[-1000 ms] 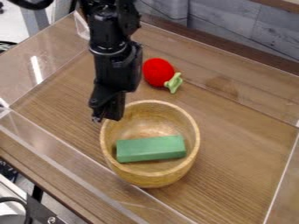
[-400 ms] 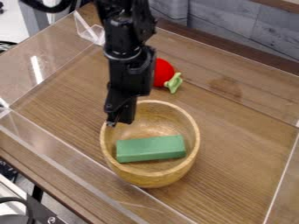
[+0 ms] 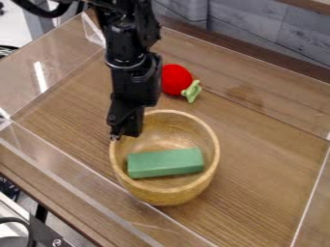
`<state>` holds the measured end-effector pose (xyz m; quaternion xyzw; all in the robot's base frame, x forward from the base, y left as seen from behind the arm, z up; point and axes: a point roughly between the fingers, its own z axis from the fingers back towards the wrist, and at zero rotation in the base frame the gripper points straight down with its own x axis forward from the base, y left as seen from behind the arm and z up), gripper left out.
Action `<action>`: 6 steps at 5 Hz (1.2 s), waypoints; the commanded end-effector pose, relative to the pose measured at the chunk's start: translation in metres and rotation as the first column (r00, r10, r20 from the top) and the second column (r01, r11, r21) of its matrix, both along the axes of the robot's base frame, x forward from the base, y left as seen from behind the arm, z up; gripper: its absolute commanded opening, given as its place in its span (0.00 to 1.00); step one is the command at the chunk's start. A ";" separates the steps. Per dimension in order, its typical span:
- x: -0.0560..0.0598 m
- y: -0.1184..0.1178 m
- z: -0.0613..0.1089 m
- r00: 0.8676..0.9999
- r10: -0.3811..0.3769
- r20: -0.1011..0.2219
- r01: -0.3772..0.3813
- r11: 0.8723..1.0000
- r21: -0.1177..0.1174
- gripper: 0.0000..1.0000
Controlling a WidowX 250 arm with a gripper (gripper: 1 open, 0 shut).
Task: Remove the green stick from the brown bowl and put it on the table
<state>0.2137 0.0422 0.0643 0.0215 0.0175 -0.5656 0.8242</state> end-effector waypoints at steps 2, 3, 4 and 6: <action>0.003 -0.003 0.007 1.000 -0.007 0.023 0.006 1.000 0.010 0.00; 0.000 -0.002 -0.002 0.997 -0.071 0.023 0.071 0.997 0.006 0.00; -0.002 0.001 -0.009 0.991 -0.133 0.024 0.133 0.991 0.000 0.00; -0.010 0.010 0.002 0.998 -0.028 0.049 0.028 1.000 -0.012 0.00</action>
